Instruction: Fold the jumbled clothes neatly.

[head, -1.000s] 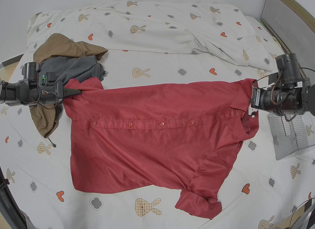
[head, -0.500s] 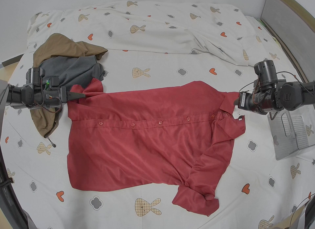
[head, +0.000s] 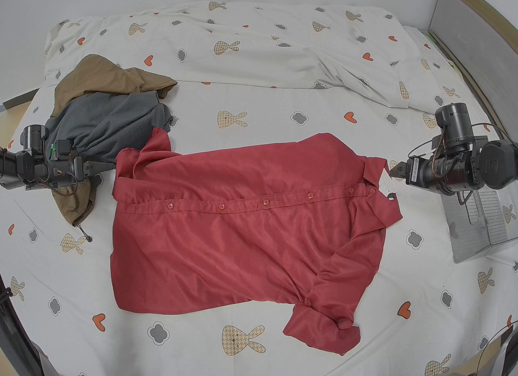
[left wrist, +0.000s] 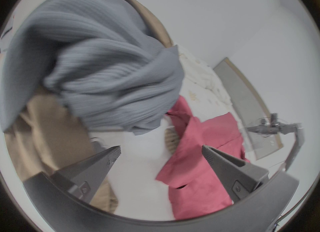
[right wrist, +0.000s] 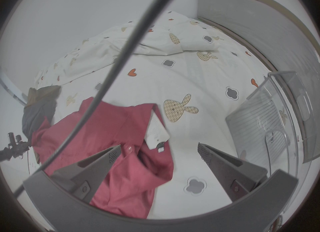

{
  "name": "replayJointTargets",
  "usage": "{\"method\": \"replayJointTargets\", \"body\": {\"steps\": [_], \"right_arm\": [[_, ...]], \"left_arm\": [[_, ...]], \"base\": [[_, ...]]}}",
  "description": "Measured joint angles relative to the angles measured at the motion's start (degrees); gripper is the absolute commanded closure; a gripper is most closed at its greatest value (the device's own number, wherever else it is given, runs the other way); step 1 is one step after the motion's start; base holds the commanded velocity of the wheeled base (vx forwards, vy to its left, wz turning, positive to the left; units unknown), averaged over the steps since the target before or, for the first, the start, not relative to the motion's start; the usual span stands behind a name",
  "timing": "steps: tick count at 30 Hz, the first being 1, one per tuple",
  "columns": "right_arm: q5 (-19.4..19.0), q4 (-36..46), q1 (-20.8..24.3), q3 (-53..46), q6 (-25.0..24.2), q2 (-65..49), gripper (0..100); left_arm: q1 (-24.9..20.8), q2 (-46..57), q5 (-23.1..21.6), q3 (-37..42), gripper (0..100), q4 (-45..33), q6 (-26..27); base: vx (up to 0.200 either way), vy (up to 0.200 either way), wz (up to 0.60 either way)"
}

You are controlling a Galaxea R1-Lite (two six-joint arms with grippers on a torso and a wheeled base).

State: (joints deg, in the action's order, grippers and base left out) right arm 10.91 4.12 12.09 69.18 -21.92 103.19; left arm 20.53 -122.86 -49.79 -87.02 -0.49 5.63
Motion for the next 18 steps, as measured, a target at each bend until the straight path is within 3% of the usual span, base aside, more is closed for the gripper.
{"method": "replayJointTargets", "body": {"steps": [7, 9, 16, 18], "right_arm": [[-0.93, -0.02, 3.23, -8.87, 4.13, -6.45, 0], [0.80, -0.22, 5.22, -11.69, 6.29, -7.66, 0], [12.32, -5.24, 15.69, -21.88, 10.97, -9.03, 0], [14.40, -7.24, 18.14, -24.54, 11.61, -8.81, 0]], "left_arm": [[0.44, 6.21, 9.64, 10.39, 0, 0.35, 5.56], [-0.94, 9.22, 12.54, 15.27, 0, 0.76, 6.33], [-11.85, 20.13, 33.80, 33.99, 0, 6.36, 8.02], [-14.91, 22.37, 37.64, 39.28, 0, 9.40, 8.18]], "base": [[0.000, 0.000, 0.00], [0.000, 0.000, 0.00], [0.000, 0.000, 0.00], [0.000, 0.000, 0.00]]}}
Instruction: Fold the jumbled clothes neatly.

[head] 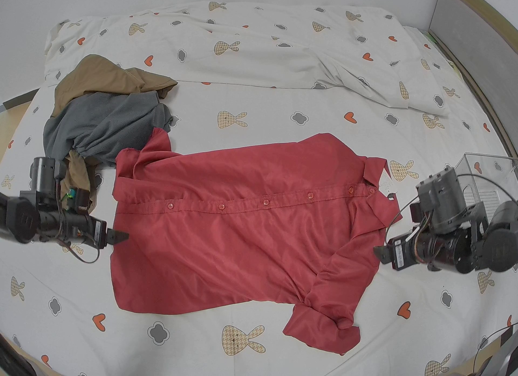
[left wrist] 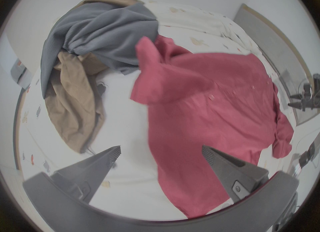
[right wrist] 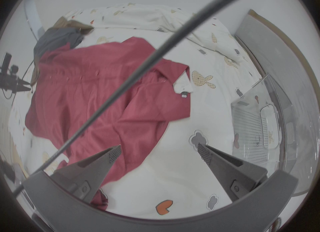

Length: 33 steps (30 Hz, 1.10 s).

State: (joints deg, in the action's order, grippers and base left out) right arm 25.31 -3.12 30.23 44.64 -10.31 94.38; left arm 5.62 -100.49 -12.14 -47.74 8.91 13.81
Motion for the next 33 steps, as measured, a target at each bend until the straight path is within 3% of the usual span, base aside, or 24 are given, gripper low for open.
{"method": "replayJointTargets", "body": {"steps": [4, 6, 8, 14, 19, 22, 24, 27, 33], "right_arm": [[0.57, -2.65, 3.01, -5.07, -1.04, 0.49, 0], [-1.89, -3.25, 3.15, -6.78, -2.27, 0.55, 0], [-6.75, -3.80, 2.36, -8.20, -3.54, 0.41, 0], [-28.39, -4.64, -5.32, -10.91, -4.79, -0.76, 0], [-47.69, -5.28, -16.20, -12.29, -2.33, -1.30, 0], [-56.06, -7.35, -22.71, -12.95, -0.52, -0.65, 0], [-59.27, -11.19, -25.88, -13.42, 0.39, 0.61, 0], [-60.45, -17.48, -28.17, -13.82, 0.95, 3.44, 0], [-60.64, -23.72, -26.97, -13.47, -2.82, 9.25, 0]], "left_arm": [[-4.17, 3.44, 2.05, 9.53, 0, 5.36, -1.67], [-4.77, 4.53, 0.21, 12.65, 0, 6.70, -2.82], [-4.61, 5.42, -4.00, 14.97, 0, 7.80, -3.78], [-0.24, 6.50, -20.26, 19.08, 0, 9.61, -5.25], [5.73, 6.02, -31.51, 21.92, 0, 10.70, -4.00], [10.03, 5.28, -36.77, 24.13, 0, 11.36, -2.18], [12.90, 4.68, -38.84, 25.72, 0, 11.61, -1.21], [15.80, 3.74, -40.44, 27.87, 0, 11.97, -0.22], [18.55, 2.34, -41.47, 30.40, 0, 12.17, 0.50]], "base": [[0.000, 0.000, 0.00], [0.000, 0.000, 0.00], [0.000, 0.000, 0.00], [0.000, 0.000, 0.00], [0.000, 0.000, 0.00], [0.000, 0.000, 0.00], [0.000, 0.000, 0.00], [0.000, 0.000, 0.00], [0.000, 0.000, 0.00]]}}
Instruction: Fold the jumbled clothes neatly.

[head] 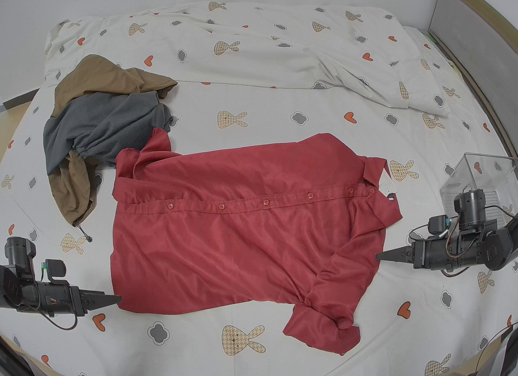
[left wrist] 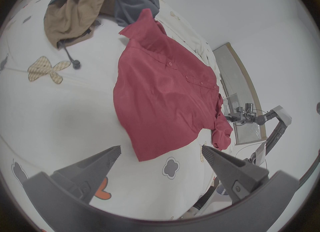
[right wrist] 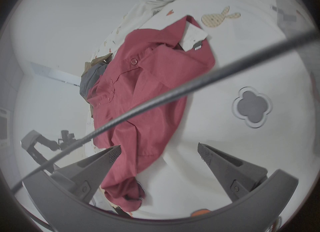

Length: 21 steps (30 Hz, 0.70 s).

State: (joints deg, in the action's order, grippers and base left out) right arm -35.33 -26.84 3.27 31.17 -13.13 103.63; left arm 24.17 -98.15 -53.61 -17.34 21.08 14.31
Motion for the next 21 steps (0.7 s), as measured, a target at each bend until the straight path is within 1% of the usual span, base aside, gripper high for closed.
{"method": "replayJointTargets", "body": {"steps": [3, 7, 11, 14, 17, 21], "right_arm": [[-0.04, -3.04, 2.40, 0.80, -4.52, 2.29, 0], [-0.11, -6.63, 4.50, 1.60, -7.78, 3.95, 0], [-0.59, -7.69, 5.13, 1.88, -8.90, 4.88, 0], [-2.26, -8.73, 5.00, 1.82, -9.18, 5.57, 0], [-3.64, -10.24, 4.72, 1.40, -9.28, 6.40, 0], [-5.75, -14.79, 4.04, 0.28, -9.36, 7.80, 0]], "left_arm": [[0.35, -0.45, -0.09, 0.88, 0, 0.07, 0.07], [-0.26, -1.08, -0.26, 1.66, 0, 0.10, 0.18], [-1.08, -1.99, -0.38, 1.74, 0, 0.27, 0.16], [-1.83, -3.54, -0.41, 1.71, 0, 1.72, 0.16], [-2.24, -5.24, -0.44, 1.83, 0, 5.66, 0.16], [-2.99, -7.39, -0.49, 2.15, 0, 9.30, 0.11]], "base": [[0.000, 0.000, 0.00], [0.000, 0.000, 0.00], [0.000, 0.000, 0.00], [0.000, 0.000, 0.00], [0.000, 0.000, 0.00], [0.000, 0.000, 0.00]]}}
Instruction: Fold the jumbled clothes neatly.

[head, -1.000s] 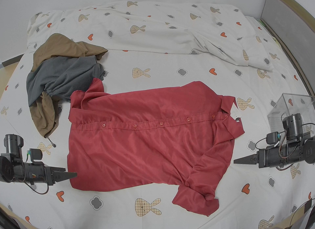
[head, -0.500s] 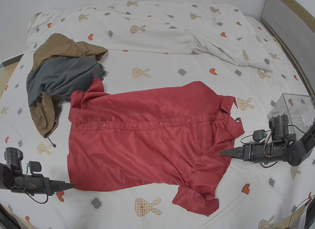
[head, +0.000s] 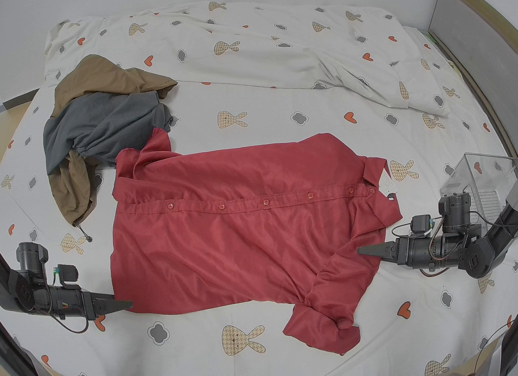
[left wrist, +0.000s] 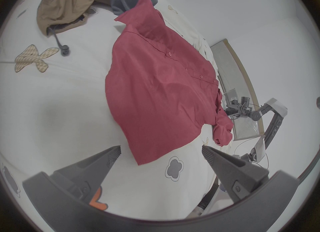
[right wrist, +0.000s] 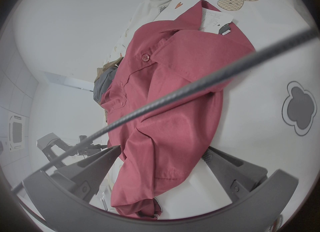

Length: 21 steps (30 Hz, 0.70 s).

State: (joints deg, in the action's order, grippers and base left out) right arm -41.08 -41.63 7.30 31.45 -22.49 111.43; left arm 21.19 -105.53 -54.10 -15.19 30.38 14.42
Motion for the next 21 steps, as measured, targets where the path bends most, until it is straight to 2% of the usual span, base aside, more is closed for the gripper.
{"method": "replayJointTargets", "body": {"steps": [6, 16, 17, 21], "right_arm": [[-0.90, -5.69, -0.59, -1.46, -2.13, 1.66, 0], [-3.32, -7.25, -0.20, -1.48, -3.86, 3.23, 0], [-3.36, -7.28, -0.13, -1.44, -3.86, 3.39, 100], [-3.45, -7.28, 0.07, -1.22, -3.89, 4.04, 100]], "left_arm": [[-3.17, -2.93, -0.01, 0.06, 0, 3.96, -0.39], [-10.74, -6.18, -0.09, -1.65, 0, 8.51, -3.56], [-11.04, -6.45, -0.11, -1.76, 100, 8.86, -3.61], [-11.76, -7.64, -0.11, -1.89, 100, 11.43, -3.62]], "base": [[0.000, 0.000, 0.00], [0.000, 0.000, 0.00], [0.000, 0.000, 0.00], [0.000, 0.000, 0.00]]}}
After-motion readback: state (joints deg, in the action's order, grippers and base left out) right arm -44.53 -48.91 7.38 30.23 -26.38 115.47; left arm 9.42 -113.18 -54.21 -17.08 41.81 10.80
